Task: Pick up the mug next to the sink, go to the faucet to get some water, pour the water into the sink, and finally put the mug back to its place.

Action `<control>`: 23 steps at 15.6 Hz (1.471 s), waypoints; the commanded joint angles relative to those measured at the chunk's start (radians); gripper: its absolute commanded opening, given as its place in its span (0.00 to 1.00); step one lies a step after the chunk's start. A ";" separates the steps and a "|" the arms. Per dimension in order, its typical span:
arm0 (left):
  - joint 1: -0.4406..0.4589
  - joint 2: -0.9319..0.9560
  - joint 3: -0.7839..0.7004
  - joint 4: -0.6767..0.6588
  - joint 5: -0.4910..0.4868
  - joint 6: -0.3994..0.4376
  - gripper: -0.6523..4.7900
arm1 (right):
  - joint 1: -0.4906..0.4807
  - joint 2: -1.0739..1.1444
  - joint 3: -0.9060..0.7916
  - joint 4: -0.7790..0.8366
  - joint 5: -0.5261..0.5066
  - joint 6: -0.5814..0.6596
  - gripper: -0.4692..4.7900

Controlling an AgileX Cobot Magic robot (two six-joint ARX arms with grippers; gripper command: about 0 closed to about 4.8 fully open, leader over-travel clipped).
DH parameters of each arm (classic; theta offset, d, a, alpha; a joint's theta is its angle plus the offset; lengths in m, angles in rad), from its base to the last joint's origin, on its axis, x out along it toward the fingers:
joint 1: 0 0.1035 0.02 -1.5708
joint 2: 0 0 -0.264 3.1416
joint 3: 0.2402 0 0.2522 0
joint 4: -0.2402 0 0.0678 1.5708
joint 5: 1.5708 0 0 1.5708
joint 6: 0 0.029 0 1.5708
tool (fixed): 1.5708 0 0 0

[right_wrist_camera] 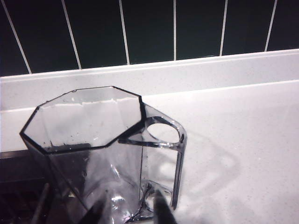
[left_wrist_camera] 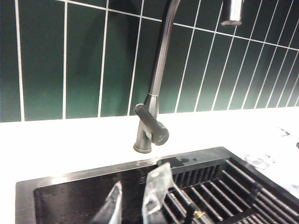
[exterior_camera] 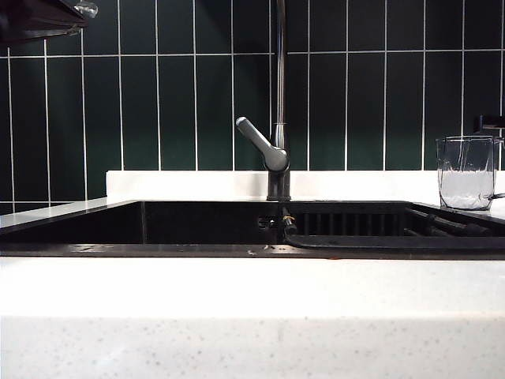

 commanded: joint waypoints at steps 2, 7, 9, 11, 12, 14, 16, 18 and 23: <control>0.000 -0.002 0.007 0.020 0.008 0.025 0.24 | -0.007 0.038 0.026 0.038 0.030 -0.055 0.31; 0.000 -0.002 0.007 0.021 0.023 0.028 0.24 | -0.046 0.068 0.032 0.042 0.022 -0.055 0.31; 0.000 -0.002 0.007 0.021 0.023 0.028 0.24 | -0.047 0.080 0.032 0.063 0.005 -0.055 0.31; 0.000 -0.002 0.007 0.021 0.026 0.028 0.24 | -0.048 0.088 0.032 0.073 0.003 -0.055 0.31; 0.000 -0.002 0.007 0.021 0.027 0.028 0.24 | -0.050 0.088 0.032 0.073 0.003 -0.056 0.31; 0.000 -0.002 0.007 0.024 0.027 0.028 0.24 | -0.050 0.088 0.032 0.063 0.003 -0.056 0.38; 0.000 -0.002 0.007 0.029 0.030 0.028 0.24 | -0.050 0.088 0.032 0.051 0.003 -0.056 0.39; 0.000 -0.002 0.007 0.028 0.046 0.029 0.24 | -0.050 0.088 0.032 0.047 0.003 -0.057 0.46; 0.000 -0.002 0.007 0.028 0.048 0.052 0.24 | -0.050 0.088 0.032 0.038 0.020 -0.057 0.51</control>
